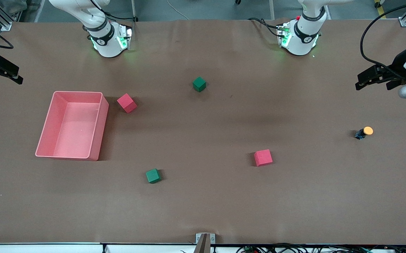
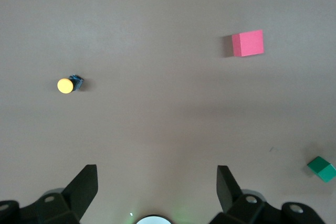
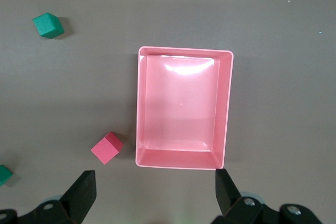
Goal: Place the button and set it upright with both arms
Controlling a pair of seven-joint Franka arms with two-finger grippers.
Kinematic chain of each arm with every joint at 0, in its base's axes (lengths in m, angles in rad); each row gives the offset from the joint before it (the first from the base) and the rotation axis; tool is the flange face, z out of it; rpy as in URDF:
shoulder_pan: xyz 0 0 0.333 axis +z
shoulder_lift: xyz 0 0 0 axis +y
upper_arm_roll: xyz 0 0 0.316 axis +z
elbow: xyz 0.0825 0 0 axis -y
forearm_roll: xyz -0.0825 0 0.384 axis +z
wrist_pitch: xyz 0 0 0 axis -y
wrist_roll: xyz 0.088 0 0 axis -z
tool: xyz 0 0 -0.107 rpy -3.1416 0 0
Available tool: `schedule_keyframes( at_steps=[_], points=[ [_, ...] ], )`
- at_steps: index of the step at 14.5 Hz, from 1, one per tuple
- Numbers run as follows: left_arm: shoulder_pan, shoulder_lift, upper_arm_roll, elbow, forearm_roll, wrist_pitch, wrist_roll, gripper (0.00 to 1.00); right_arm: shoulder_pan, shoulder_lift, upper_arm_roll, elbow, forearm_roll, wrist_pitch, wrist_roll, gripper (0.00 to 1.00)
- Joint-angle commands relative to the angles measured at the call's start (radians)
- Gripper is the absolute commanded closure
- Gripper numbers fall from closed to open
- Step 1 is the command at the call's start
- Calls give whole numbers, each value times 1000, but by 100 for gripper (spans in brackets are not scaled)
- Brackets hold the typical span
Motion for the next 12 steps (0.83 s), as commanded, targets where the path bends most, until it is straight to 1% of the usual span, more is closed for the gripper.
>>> schedule_keyframes(
  at_steps=[1, 4, 8, 10, 11, 12],
  points=[
    [-37, -59, 42, -53, 9, 5, 27, 0, -20, -22, 12, -15, 31, -5, -9, 0],
    [-37, -82, 44, -64, 9, 5, 26, 0, -20, -22, 13, -18, 39, -5, -9, 0],
    [-37, -145, 35, -90, 15, 6, 27, 0, -20, -21, 13, -19, 40, -5, -9, 0],
    [-39, -183, 16, -118, 61, 19, 29, 0, -20, -21, 13, -19, 40, -4, -9, 0],
    [-37, -194, -4, -125, 75, 26, 29, 0, -20, -19, 15, -19, 40, -4, -9, 0],
    [-37, -202, -5, -131, 75, 26, 29, 0, -20, -19, 13, -19, 40, -4, -9, 0]
  ],
)
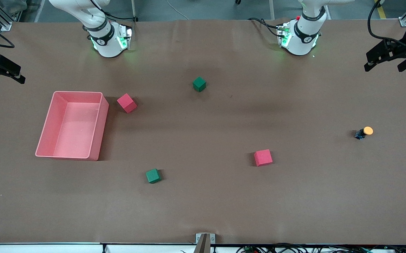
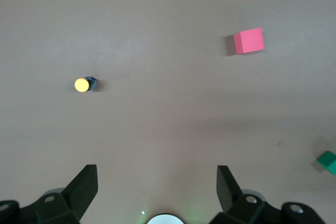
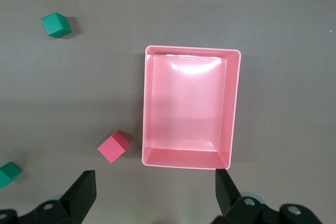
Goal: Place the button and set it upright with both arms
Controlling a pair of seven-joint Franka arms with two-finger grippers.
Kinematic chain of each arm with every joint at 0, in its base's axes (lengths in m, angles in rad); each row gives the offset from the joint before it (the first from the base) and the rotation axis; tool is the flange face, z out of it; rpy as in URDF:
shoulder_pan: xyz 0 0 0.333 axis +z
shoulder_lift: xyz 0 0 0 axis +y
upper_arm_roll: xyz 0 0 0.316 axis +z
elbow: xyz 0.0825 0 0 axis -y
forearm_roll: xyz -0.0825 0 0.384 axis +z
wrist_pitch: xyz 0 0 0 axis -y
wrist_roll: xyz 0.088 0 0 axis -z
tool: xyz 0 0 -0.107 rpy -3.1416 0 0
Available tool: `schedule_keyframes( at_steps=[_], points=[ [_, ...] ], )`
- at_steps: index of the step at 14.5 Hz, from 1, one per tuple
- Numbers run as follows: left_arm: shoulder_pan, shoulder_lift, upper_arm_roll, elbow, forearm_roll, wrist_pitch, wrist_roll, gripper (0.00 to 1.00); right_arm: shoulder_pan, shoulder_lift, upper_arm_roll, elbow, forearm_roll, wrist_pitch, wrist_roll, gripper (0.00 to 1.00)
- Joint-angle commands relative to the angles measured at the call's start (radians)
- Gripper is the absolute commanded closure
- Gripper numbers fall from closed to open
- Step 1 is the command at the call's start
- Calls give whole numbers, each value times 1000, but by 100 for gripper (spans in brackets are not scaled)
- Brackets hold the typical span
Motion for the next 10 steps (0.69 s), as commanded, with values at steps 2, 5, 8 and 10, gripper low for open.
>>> schedule_keyframes(
  at_steps=[2, 5, 8, 10],
  points=[
    [-5, -61, -18, -62, 29, 25, 11, 0, -20, -19, 15, -18, 15, -2, -9, 0],
    [-3, -61, -19, -62, 14, 23, -11, 0, -17, -18, 15, -18, 15, -2, -9, 0],
    [2, -59, -16, -63, -35, 23, -21, 0, -17, -18, 15, -20, 15, -3, -9, 0],
    [2, -59, -16, -63, -41, 18, -21, 0, -15, -18, 15, -20, 15, -5, -9, 0]
  ],
)
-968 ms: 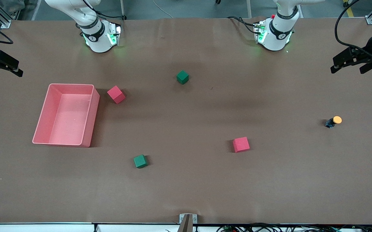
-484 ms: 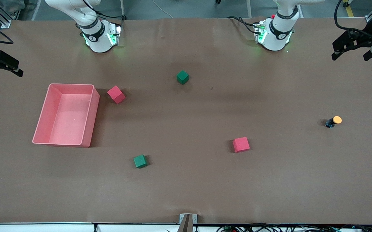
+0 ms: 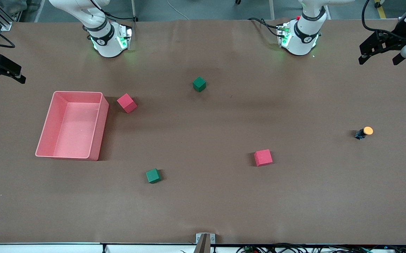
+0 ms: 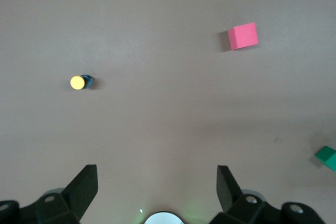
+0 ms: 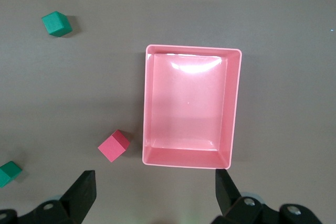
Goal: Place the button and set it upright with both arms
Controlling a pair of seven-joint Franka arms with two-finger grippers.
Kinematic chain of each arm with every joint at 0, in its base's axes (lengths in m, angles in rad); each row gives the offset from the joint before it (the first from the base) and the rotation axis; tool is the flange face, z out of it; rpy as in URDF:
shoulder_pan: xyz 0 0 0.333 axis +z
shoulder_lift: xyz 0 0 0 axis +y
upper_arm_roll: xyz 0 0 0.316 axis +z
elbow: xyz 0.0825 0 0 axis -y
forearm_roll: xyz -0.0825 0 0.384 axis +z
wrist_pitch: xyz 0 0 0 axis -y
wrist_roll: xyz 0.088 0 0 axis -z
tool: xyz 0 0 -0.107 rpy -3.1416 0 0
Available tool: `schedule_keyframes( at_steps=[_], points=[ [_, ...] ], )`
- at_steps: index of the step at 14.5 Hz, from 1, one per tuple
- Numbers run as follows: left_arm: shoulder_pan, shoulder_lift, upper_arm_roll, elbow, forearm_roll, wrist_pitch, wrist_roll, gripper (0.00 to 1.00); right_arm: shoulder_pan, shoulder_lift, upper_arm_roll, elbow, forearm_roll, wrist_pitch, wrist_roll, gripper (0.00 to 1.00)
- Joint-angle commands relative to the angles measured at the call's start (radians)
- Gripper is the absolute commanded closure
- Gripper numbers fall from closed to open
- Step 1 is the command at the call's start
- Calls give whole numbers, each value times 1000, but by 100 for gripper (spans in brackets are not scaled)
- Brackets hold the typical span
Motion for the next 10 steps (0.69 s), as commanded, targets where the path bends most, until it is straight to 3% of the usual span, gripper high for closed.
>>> schedule_keyframes(
  at_steps=[1, 10],
  points=[
    [5, -17, 0, -16, -23, 8, -8, 0, -15, -18, 13, -19, 14, -2, -9, 0],
    [5, -9, 1, -12, -25, 8, -15, 0, -15, -16, 13, -20, 14, 0, -9, 0]
  ],
)
